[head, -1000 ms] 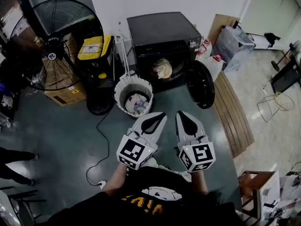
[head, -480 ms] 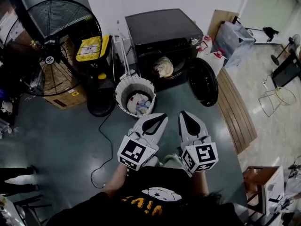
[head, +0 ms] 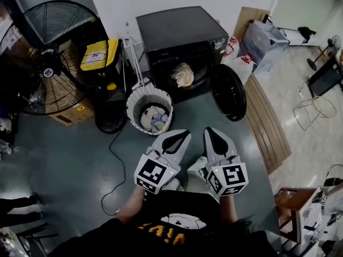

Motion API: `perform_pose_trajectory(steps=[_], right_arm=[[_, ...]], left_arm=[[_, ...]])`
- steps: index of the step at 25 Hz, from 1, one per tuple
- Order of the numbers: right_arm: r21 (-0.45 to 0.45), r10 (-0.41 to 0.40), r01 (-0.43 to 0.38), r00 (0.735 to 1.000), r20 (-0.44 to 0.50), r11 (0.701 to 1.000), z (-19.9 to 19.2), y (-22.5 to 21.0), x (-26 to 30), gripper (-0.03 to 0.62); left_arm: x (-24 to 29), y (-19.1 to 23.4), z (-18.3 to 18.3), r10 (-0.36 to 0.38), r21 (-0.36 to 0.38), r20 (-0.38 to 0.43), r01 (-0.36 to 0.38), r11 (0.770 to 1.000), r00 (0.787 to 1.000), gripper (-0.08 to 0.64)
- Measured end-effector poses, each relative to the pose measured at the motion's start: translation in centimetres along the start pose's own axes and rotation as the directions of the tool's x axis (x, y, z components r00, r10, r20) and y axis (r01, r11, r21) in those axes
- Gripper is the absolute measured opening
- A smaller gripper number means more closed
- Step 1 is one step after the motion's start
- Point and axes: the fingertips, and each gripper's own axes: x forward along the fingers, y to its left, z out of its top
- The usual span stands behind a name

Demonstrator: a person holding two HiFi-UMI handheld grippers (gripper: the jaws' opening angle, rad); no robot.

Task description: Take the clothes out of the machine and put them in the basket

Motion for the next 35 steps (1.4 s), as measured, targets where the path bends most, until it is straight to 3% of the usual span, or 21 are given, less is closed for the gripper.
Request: perform_pose_trajectory(steps=[10,20,27,35], right_arm=[[0.001,0.097,-0.097,0.995,-0.015,0.995,1.8,-9.6,6.0,0.025],[0.015,0.206,-0.206,0.978,-0.041,0.979,2.3,-18.1,10.2,0.026],[0.035,0.255,-0.254,0.965,-0.065,0.967,1.1,-20.5,12.4,0.025],[0.021,0.276,-0.276,0.953,-0.126,0.961,-1.9,-20.6,18.0,0.029]], left_arm=[[10.1,3.5,1.0,0.113,-0.029,-0.013,-0.113,0.993,0.994,0.002],[18.8,4.6,1.4,0.222,-0.039,-0.05,-0.224,0.974,0.974,0.002],[21.2,5.9,0.7,0.283,-0.024,-0.087,-0.286,0.958,0.955,0.002],[23.0,11.2,-1.2,0.316,0.011,-0.091,-0.316,0.949,0.944,0.002]])
